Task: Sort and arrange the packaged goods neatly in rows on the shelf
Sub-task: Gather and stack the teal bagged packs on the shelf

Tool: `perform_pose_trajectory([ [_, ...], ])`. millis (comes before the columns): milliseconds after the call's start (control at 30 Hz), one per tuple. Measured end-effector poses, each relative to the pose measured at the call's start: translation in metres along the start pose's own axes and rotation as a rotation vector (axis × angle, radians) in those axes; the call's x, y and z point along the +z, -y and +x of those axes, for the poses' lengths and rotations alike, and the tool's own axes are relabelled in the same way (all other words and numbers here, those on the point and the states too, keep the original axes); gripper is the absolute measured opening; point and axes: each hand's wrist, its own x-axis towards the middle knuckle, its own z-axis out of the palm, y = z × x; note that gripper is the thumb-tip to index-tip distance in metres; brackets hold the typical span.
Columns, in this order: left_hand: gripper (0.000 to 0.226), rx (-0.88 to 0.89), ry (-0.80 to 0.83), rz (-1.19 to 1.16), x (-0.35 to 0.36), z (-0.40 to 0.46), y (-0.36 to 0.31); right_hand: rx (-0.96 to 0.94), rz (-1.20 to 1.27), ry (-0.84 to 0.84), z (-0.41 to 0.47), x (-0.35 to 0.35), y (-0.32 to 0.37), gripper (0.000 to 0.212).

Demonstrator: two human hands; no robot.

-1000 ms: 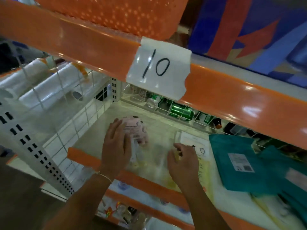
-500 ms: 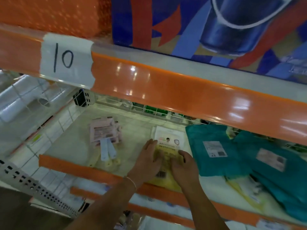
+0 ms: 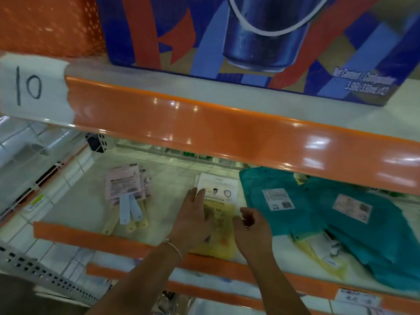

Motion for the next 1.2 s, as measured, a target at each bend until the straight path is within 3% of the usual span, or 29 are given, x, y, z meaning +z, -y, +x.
perform_pose_trajectory([
  [133, 0.056, 0.112, 0.036, 0.073, 0.014, 0.001, -0.045, 0.098, 0.089, -0.127, 0.002, -0.037, -0.023, 0.008],
  [233, 0.052, 0.185, 0.082, 0.069, 0.035, 0.001, -0.074, 0.219, 0.198, -0.187, 0.001, -0.062, -0.046, 0.006],
  [400, 0.042, 0.279, 0.213, 0.171, 0.075, -0.006, -0.099, 0.445, 0.732, -0.135, 0.001, -0.09, -0.063, 0.014],
  [533, 0.056, 0.255, 0.257, 0.196, 0.096, -0.014, -0.103, 0.454, 0.974, -0.123, 0.013, -0.098, -0.062, 0.005],
  [833, 0.052, 0.126, 0.2, 0.072, 0.098, -0.017, -0.106, 0.615, 0.775, 0.057, 0.051, -0.115, -0.052, 0.022],
  [967, 0.045, 0.081, 0.15, -0.059, 0.105, -0.019, -0.102, 0.566, 0.635, 0.047, 0.057, -0.119, -0.057, 0.029],
  [1100, 0.038, 0.034, -0.003, -0.154, 0.102, -0.022, -0.105, 0.432, 0.631, 0.003, 0.051, -0.118, -0.052, 0.013],
  [1200, 0.013, -0.002, -0.136, -0.291, 0.091, -0.023, -0.116, 0.414, 0.726, 0.006, 0.046, -0.123, -0.042, 0.009],
])
